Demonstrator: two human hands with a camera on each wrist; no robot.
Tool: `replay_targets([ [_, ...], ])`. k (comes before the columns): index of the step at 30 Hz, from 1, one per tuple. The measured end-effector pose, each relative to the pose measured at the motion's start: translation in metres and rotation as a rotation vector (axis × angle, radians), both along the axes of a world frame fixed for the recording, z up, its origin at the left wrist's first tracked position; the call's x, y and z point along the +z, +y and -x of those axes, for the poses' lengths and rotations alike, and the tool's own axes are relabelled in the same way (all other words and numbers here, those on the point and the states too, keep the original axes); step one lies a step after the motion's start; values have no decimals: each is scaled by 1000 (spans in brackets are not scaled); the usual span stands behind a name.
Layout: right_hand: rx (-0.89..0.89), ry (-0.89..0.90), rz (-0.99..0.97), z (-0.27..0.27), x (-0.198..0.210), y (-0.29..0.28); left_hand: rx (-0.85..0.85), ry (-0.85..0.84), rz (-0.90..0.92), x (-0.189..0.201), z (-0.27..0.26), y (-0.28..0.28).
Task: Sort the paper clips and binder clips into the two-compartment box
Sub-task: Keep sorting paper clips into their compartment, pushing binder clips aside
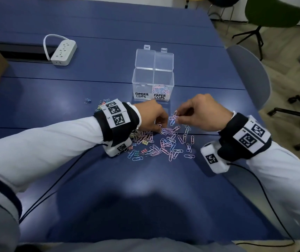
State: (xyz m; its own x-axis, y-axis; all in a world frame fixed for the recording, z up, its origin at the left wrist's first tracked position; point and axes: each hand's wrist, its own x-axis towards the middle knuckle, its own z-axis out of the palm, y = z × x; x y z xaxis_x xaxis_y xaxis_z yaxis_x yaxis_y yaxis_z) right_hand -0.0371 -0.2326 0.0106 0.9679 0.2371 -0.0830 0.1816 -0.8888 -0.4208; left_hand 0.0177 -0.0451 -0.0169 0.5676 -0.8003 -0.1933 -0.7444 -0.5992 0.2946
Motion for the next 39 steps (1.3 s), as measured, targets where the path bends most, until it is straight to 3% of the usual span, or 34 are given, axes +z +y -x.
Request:
replay_targets([
  [9,-173,67,-422,-52,35,3,136,132,142,23,-10,23],
  [17,-358,73,-342,-110,37,25,312,204,334,56,-26,27],
  [23,-424,43,-358,-112,35,25,445,241,577,68,-50,17],
  [27,-425,-2,-424,-96,32,10,482,192,594,68,-67,-3],
  [32,-384,47,-414,-67,25,-15,489,35,406,56,-82,-20],
  [39,-168,125,-203,-13,-4,-35,426,-173,394,47,-67,-2],
])
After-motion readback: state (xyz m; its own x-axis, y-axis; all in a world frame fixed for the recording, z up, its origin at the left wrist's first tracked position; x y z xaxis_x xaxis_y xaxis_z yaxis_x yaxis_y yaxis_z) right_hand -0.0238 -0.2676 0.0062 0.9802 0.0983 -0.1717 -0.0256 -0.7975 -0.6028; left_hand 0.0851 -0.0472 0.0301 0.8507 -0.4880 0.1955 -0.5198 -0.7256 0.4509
